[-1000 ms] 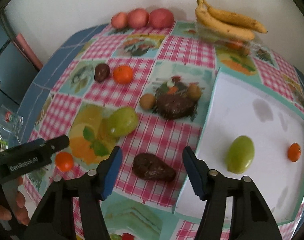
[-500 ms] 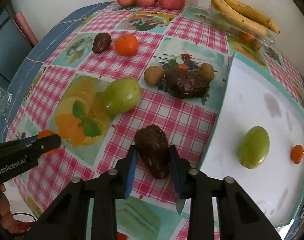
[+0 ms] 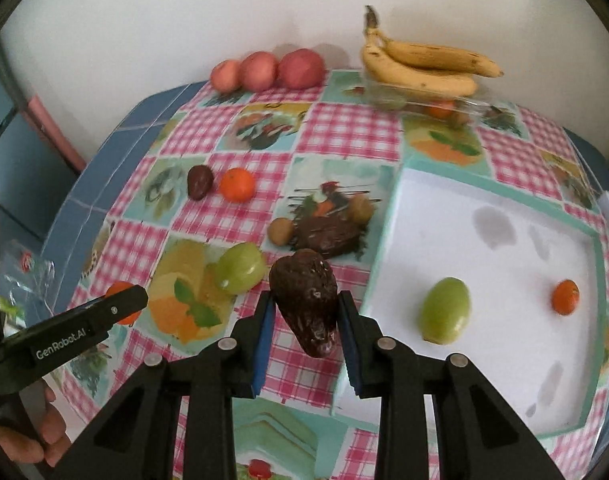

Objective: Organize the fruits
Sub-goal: 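Grasp a tangerine with the left tool while the right tool grasps a dark dried fruit, then carry both fruits into the white tray and open both tools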

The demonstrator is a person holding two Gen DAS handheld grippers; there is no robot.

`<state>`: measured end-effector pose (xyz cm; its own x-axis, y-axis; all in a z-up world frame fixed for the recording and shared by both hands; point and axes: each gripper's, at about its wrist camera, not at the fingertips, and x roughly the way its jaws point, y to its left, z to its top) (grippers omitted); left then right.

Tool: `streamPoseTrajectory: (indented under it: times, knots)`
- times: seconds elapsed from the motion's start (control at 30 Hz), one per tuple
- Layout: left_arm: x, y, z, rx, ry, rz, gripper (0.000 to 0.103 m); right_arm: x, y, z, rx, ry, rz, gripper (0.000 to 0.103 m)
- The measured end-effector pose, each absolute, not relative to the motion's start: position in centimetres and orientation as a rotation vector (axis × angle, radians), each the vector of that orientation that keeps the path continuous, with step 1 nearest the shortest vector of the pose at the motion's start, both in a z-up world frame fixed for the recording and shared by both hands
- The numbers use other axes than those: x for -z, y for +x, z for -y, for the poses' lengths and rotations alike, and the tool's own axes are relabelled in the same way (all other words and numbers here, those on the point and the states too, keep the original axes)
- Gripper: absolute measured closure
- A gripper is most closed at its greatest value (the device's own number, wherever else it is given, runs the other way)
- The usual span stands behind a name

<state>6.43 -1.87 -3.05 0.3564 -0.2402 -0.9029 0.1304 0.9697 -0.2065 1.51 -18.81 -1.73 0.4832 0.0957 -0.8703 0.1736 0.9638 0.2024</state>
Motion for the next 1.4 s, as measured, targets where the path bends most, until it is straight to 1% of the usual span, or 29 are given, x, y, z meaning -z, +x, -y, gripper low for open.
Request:
streamPoseTrajectory:
  times: [0.27,0.63,0.83,1.03,1.2,1.4]
  knots:
    - [2.1,5.1,7.3,0.355,-0.022,-1.148,0.065,1.9,0.4,22.7,0.139,0.356,-1.084,0.07]
    - [2.8,1.8,15.2,0.569,0.125,-1.144,0.065,2.7,-3.4,31.7,0.329,0.487,-1.075,0.07]
    - [3.6,-0.6,18.7,0.67,0.228,-1.133,0.065,2.6,-5.7,35.8,0.452,0.513,-1.07,0.07]
    - [4.3,-1.6,20.4,0.697,0.301,-1.129,0.065,1.5,-8.2,38.8,0.547,0.543,-1.035,0.07]
    - [5.1,-1.8,20.9,0.702,0.338,-1.149,0.065,1.3,-8.6,39.1,0.578,0.525,-1.039,0.07]
    - [6.3,-2.1,21.2,0.7,0.373,-1.191,0.065,4.3,-7.6,38.8,0.538,0.538,-1.14,0.07]
